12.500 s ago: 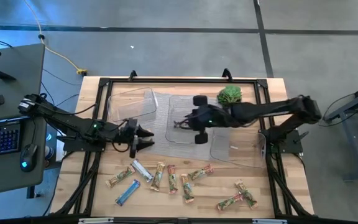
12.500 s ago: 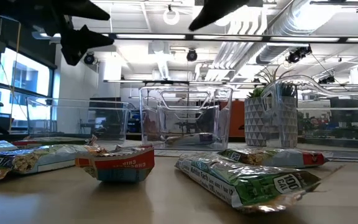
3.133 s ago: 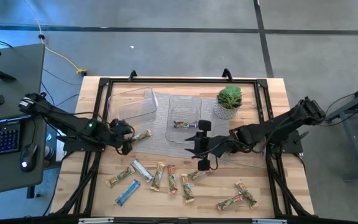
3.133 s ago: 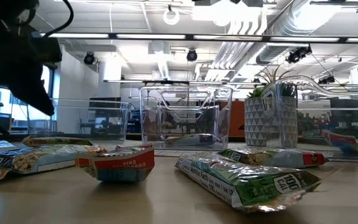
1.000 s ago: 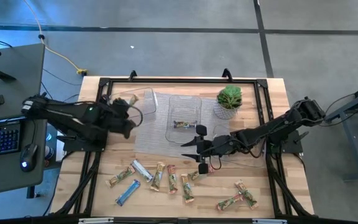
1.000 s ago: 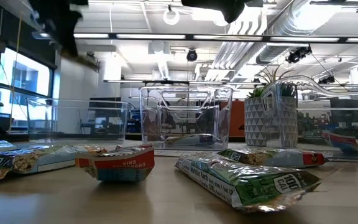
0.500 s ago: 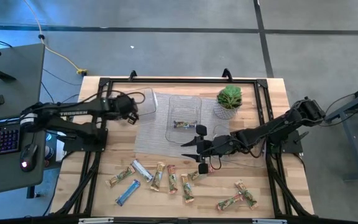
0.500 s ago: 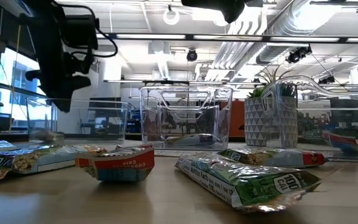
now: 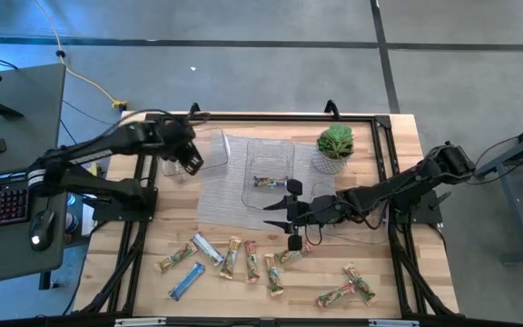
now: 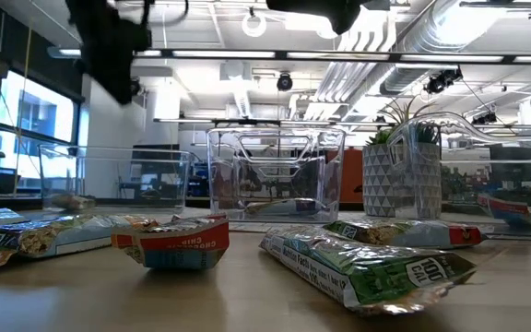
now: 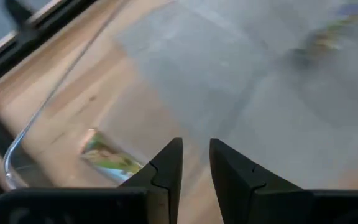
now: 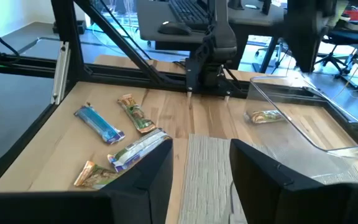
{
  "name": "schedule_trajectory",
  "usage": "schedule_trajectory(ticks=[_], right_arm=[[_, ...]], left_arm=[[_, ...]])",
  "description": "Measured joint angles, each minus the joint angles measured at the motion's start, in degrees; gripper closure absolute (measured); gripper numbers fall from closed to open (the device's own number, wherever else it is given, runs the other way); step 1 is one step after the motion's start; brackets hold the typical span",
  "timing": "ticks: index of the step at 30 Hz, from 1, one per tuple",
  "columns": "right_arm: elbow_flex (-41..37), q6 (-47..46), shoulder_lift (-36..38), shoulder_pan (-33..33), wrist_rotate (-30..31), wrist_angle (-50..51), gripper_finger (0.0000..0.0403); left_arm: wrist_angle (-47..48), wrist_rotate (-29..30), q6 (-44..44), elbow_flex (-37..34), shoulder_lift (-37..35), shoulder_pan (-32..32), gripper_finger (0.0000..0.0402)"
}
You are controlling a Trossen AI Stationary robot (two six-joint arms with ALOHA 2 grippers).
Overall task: Pick and place Granola Bars by type
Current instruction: Put the yellow granola bar into the left transparent bin
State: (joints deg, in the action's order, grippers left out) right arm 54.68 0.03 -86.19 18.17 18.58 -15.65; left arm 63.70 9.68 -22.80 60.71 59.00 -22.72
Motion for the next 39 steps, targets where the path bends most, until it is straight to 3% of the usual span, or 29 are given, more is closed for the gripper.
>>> schedule_trajectory(ticks=[3, 7, 15, 18, 21, 26, 30, 34, 39], right_arm=[[0.0, 0.02, 0.0, -0.34, -0.56, 0.23, 0.0261], [0.0, 0.35, 0.0, -0.56, 0.32, 0.38, 0.0261], [0.0, 3.55, 0.0, -0.56, 0.33, 0.49, 0.026], [0.0, 4.61, 0.0, -0.56, 0.33, 0.56, 0.0261], [0.0, 4.94, 0.0, -0.56, 0.33, 0.7, 0.0261], [0.0, 4.96, 0.0, -0.56, 0.33, 0.92, 0.0261], [0.0, 4.86, 0.0, -0.56, 0.31, 0.93, 0.0261], [0.0, 3.45, 0.0, -0.56, 0.31, 0.97, 0.0261], [0.0, 3.36, 0.0, -0.56, 0.31, 0.98, 0.0261]], left_arm=[[4.29, -6.58, 0.55, 3.45, -2.0, 3.0, 0.0326], [3.16, -11.19, -3.46, 1.34, -6.78, 13.86, 0.0326], [0.91, 0.49, -31.39, -9.73, -12.09, 43.1, 0.0326], [-7.48, 1.7, -32.62, -14.11, -10.91, 52.28, 0.0326], [-15.63, 1.79, -26.21, -17.85, -8.55, 59.32, 0.0326], [-20.21, 3.56, -27.27, -22.42, -3.53, 64.39, 0.0326], [-20.17, 7.41, -39.17, -24.06, 0.73, 64.35, 0.0326], [-17.61, 6.47, -44.91, -24.24, 3.61, 64.37, 0.0326], [-16.76, 3.59, -42.6, -24.24, 4.91, 64.37, 0.0326]])
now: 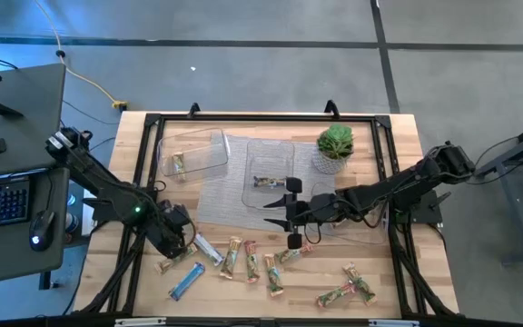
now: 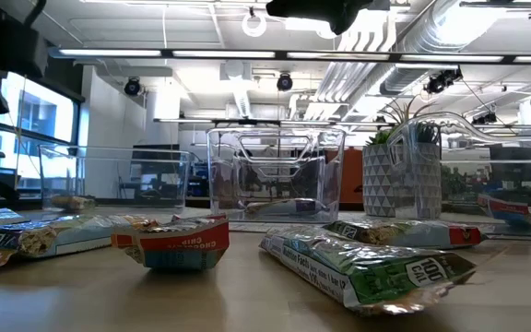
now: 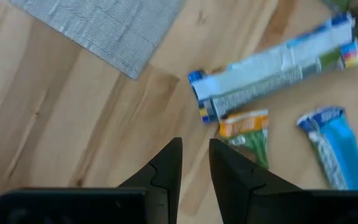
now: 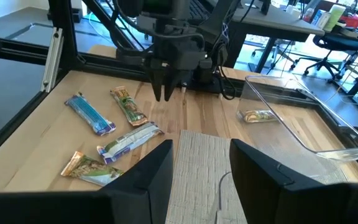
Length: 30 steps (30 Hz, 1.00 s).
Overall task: Pick and place Granola Bars by type
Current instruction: Put the yellow granola bar into the left transparent bin
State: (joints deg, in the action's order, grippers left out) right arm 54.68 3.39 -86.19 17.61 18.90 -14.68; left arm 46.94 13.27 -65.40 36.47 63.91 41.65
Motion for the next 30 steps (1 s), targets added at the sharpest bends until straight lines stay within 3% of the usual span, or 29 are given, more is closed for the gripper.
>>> schedule_trajectory(ticks=[4, 12, 24, 30], right_arm=[[0.0, 0.01, 0.0, 0.0, 0.0, 0.09, 0.0261], [-0.02, -0.34, 0.0, 0.0, 0.0, 0.33, 0.0261], [-0.06, -0.36, 0.0, 0.0, 0.0, 0.33, 0.0261], [-0.09, -0.55, 0.0, 0.0, -0.02, 0.84, 0.0261]], left_arm=[[-1.29, -2.03, 5.72, 0.0, 0.05, 0.0, 0.0326], [-5.09, -4.09, 4.96, 0.0, 0.05, 0.0, 0.0316], [-8.13, -8.44, 4.65, 0.02, 1.9, 0.12, 0.0189], [-10.56, -9.01, 3.22, 0.02, 8.53, 2.56, 0.0164]])
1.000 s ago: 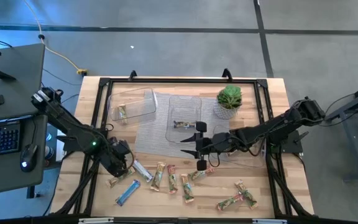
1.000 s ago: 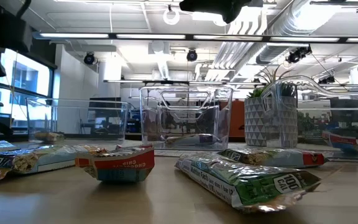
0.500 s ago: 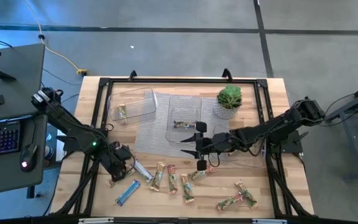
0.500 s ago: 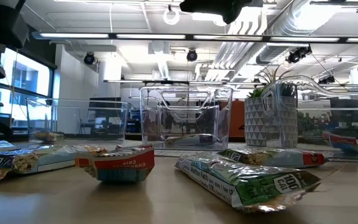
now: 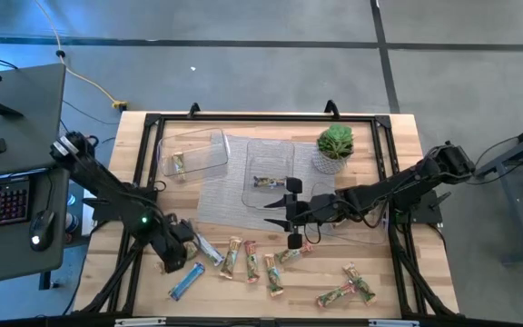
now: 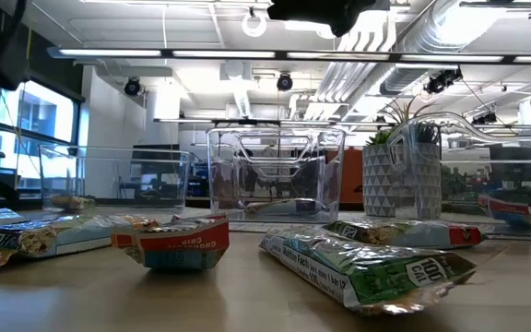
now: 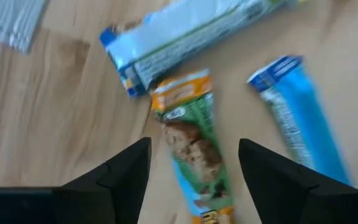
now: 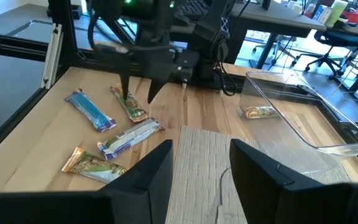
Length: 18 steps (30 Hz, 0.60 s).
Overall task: Pick and place Granola Bars by type
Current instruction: Put the yellow granola bar into the left transparent bin
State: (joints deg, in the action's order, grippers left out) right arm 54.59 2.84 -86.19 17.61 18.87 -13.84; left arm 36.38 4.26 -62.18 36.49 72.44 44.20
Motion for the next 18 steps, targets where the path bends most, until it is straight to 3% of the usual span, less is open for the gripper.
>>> schedule_trajectory(ticks=[9, 18], right_arm=[[0.0, 0.62, 0.0, 0.0, 0.02, 0.76, 0.0261], [0.0, 0.6, 0.0, 0.0, -0.2, 1.0, 0.0261]], left_arm=[[-3.41, 1.25, -4.71, 0.24, 9.55, 1.23, 0.0163], [-2.38, 0.97, -6.02, 0.5, 10.45, 1.2, 0.0163]])
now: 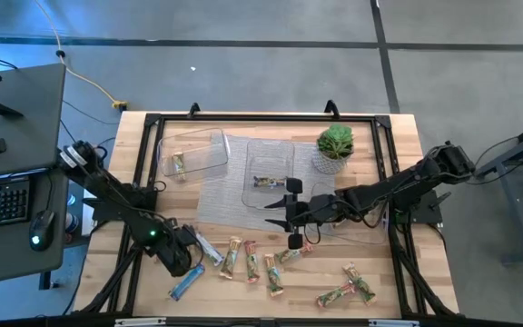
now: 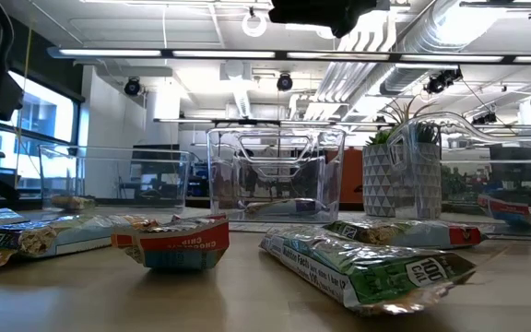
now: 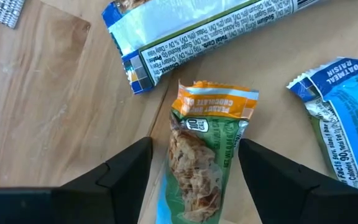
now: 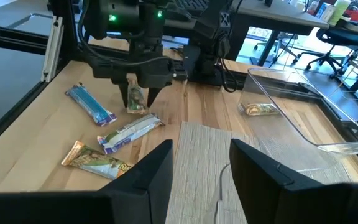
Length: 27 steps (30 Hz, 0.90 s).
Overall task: Pick and place Granola Bars by type
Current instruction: Put the yellow granola bar into the left transparent bin
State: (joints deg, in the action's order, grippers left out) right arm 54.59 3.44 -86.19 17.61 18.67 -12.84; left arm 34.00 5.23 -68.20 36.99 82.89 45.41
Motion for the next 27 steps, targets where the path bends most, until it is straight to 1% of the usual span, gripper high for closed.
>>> schedule_trajectory(ticks=[4, 6, 13, 16, 21, 27], right_arm=[[0.0, 0.0, 0.0, 0.0, -0.02, 0.07, 0.026], [0.0, 0.0, 0.0, 0.0, 0.0, 0.07, 0.0261], [0.0, 0.0, 0.0, 0.0, -0.02, 0.09, 0.0261], [0.0, 0.0, 0.0, 0.0, -0.02, 0.09, 0.0261], [0.0, 0.0, 0.0, 0.0, -0.02, 0.09, 0.026], [0.0, 0.0, 0.0, 0.0, -0.02, 0.09, 0.0261]], left_arm=[[0.12, -0.09, 0.86, -0.04, 0.02, 0.0, 0.0165], [0.31, 0.0, 1.44, -0.06, 0.04, 0.01, 0.0174], [0.8, 0.07, 1.76, -0.13, 0.04, -0.02, 0.0243], [0.88, 0.29, 1.7, -0.12, 0.02, -0.07, 0.0265], [4.13, 3.01, 1.77, 2.6, 0.42, -0.02, 0.0277], [15.26, 10.07, 1.75, 9.72, 0.31, -0.11, 0.0277]])
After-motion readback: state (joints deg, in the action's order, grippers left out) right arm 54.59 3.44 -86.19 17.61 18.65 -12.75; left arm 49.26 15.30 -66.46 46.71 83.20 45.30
